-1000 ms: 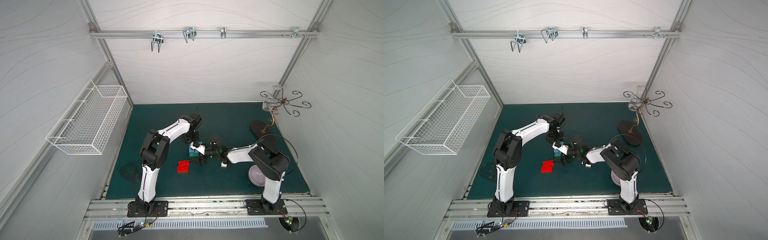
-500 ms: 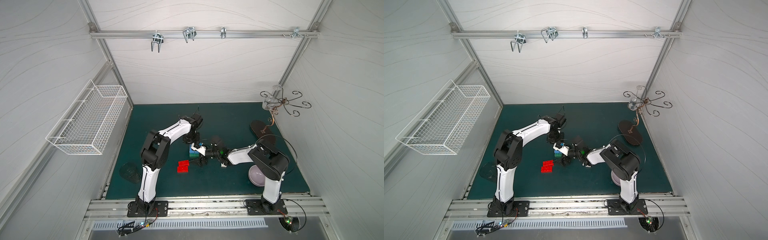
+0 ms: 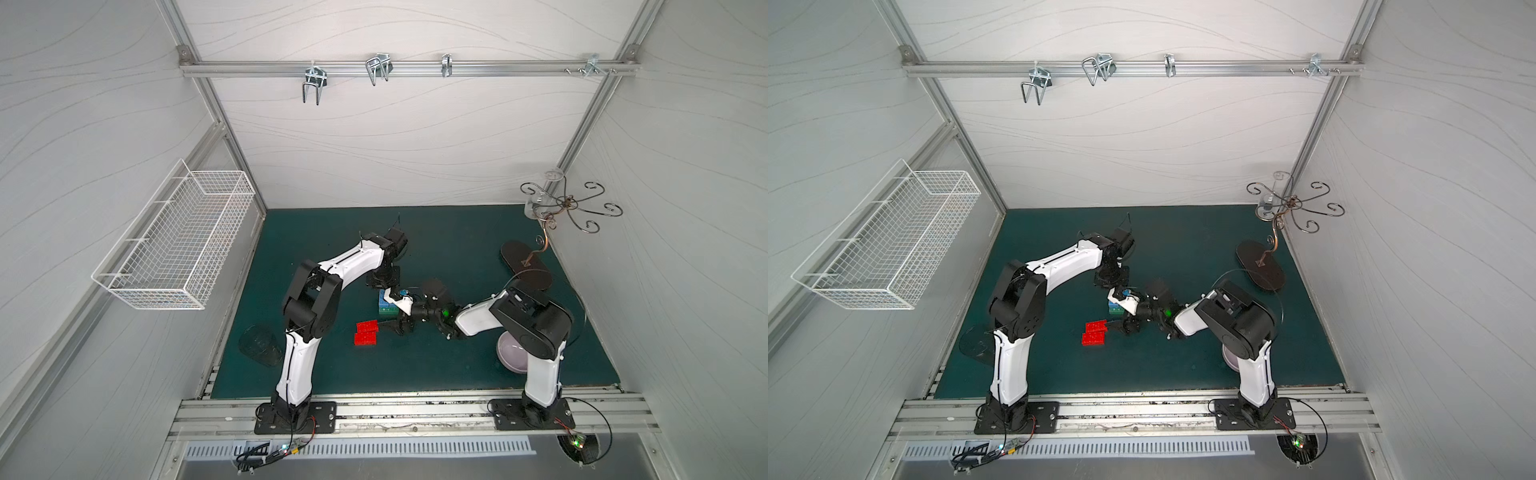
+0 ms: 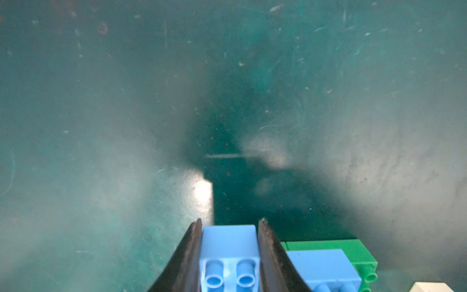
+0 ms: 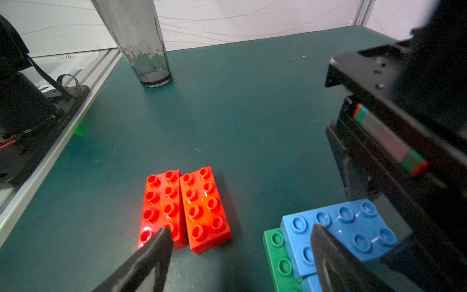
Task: Assemble a small pinwheel with lego
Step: Assemble the lego brick with the lego brick.
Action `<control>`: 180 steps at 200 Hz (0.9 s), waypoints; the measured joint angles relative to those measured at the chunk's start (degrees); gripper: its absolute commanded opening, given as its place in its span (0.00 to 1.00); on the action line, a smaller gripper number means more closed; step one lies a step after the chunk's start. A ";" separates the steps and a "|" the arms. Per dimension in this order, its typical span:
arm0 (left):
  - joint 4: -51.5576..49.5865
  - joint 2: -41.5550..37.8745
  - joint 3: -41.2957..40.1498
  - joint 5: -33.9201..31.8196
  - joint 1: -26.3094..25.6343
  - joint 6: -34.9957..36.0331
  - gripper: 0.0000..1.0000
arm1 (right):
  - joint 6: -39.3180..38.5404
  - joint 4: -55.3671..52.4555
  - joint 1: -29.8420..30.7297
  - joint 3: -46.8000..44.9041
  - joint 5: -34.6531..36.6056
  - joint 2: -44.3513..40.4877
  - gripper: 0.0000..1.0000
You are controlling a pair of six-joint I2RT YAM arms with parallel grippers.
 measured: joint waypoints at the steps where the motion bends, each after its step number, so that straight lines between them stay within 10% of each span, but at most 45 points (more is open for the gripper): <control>1: 0.00 0.00 0.00 0.00 0.00 0.00 0.05 | 0.00 0.04 0.00 -0.02 0.04 0.00 0.87; 180: 5.90 -3.91 -6.36 -0.59 -0.35 -2.60 0.05 | -2.12 -4.20 1.20 -0.35 3.10 -2.16 0.85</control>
